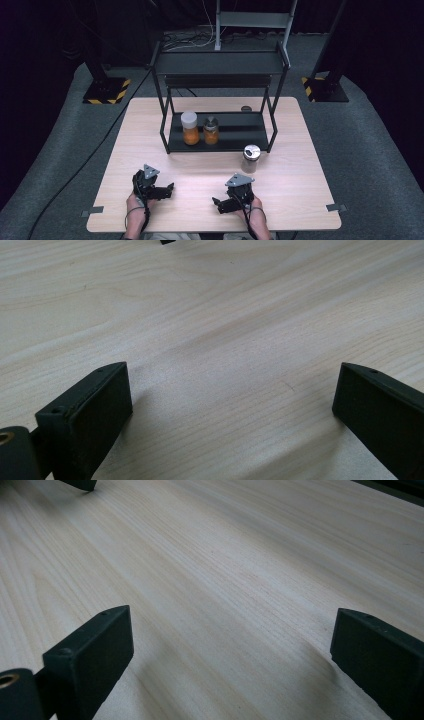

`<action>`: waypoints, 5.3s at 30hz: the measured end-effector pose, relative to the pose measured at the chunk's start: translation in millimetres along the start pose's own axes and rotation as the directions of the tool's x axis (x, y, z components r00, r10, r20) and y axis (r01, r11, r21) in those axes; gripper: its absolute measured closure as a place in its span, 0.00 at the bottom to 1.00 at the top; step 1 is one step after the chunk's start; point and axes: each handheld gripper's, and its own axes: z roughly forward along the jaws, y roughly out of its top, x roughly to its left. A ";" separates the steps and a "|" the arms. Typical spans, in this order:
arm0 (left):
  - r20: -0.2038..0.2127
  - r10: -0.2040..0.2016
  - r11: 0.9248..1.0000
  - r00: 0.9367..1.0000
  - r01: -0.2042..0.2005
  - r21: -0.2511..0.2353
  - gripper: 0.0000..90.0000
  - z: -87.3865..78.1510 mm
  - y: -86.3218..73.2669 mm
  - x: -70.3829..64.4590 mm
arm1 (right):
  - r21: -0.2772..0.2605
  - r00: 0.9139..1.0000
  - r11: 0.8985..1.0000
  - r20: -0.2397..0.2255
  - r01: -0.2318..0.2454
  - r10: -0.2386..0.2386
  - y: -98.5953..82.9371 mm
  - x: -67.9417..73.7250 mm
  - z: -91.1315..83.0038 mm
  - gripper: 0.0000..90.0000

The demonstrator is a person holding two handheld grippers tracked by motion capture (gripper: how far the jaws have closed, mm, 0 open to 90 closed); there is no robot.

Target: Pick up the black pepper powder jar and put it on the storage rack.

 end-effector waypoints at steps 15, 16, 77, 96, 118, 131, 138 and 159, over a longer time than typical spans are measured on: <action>-0.001 -0.001 1.000 1.000 0.001 0.002 0.02 0.3 0.6 0.3 | 0.014 1.000 1.000 -0.003 -0.009 0.009 -0.1 -1.1 -1.7 0.04; -0.001 -0.001 1.000 1.000 0.001 0.002 0.02 0.3 0.6 0.3 | 0.013 1.000 1.000 -0.002 -0.011 0.011 -0.3 -1.1 -1.8 0.04; -0.002 -0.001 1.000 1.000 0.001 0.002 0.03 0.2 0.8 0.5 | -0.034 0.951 0.992 0.283 -0.123 0.128 9.6 -15.7 -58.8 0.04; -0.001 -0.002 1.000 1.000 0.002 0.003 0.03 0.2 0.9 0.6 | -0.013 0.942 0.990 0.305 -0.143 0.140 31.9 -33.3 -34.4 0.03; -0.001 -0.003 1.000 1.000 0.003 0.003 0.03 0.2 0.9 0.6 | -0.028 0.937 0.984 0.299 -0.178 0.179 40.6 -57.9 -5.0 0.13; -0.001 -0.002 1.000 1.000 0.002 0.003 0.03 0.2 0.9 0.7 | -0.049 0.939 0.980 0.280 -0.194 0.200 33.8 -63.1 -7.3 0.32; -0.001 -0.002 1.000 1.000 0.002 0.002 0.03 0.2 0.9 0.7 | -0.051 0.939 0.982 0.287 -0.183 0.190 33.6 -61.7 -7.0 0.34; -0.001 -0.003 1.000 1.000 0.003 0.001 0.03 0.3 0.7 0.7 | -0.057 0.940 0.982 0.286 -0.177 0.186 40.9 -61.0 -16.8 0.34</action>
